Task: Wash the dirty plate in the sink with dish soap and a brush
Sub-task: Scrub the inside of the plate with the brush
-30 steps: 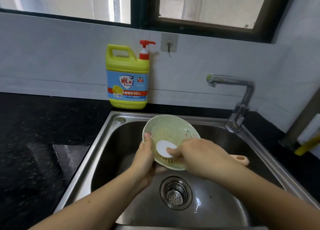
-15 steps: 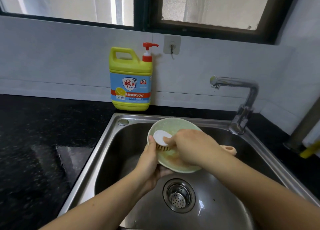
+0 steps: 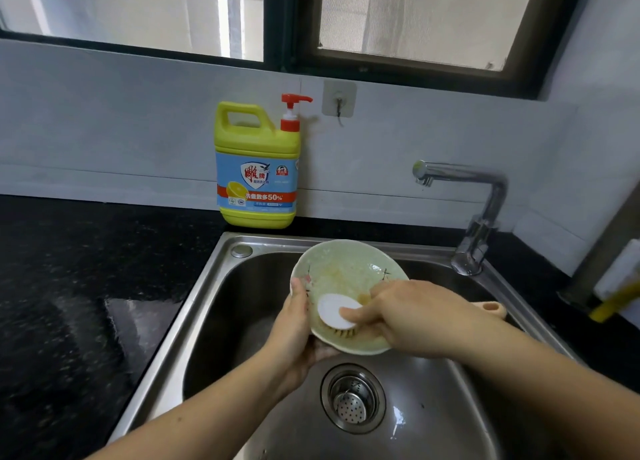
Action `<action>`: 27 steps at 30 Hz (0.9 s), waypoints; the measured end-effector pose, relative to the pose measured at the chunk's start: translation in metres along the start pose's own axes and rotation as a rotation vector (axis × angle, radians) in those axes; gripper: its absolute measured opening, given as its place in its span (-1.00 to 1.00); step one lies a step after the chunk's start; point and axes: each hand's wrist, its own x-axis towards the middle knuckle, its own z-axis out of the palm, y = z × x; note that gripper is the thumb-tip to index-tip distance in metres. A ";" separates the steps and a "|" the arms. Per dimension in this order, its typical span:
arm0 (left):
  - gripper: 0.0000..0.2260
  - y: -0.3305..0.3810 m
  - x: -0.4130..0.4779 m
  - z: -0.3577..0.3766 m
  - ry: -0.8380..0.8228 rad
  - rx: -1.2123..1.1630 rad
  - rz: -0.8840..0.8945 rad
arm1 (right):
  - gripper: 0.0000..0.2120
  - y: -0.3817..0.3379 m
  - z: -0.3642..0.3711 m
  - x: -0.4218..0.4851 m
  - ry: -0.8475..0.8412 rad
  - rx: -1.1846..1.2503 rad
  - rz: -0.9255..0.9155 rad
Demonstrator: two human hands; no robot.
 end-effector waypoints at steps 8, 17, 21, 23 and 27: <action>-0.74 0.002 -0.002 0.001 0.017 0.025 0.085 | -0.67 0.025 -0.021 -0.012 -0.162 -0.277 0.251; -0.69 0.001 0.000 0.000 0.021 -0.014 0.046 | -0.62 0.021 -0.002 0.023 0.113 -0.412 0.243; -0.74 0.000 -0.002 0.001 0.034 0.029 0.049 | -0.70 0.023 -0.004 0.012 -0.031 -0.451 0.242; -0.77 0.000 -0.002 0.001 0.050 0.042 0.064 | -0.72 0.022 -0.009 0.001 -0.126 -0.402 0.227; -0.77 0.002 -0.001 0.000 0.084 0.081 0.094 | -0.62 0.011 -0.021 -0.014 -0.224 -0.229 0.171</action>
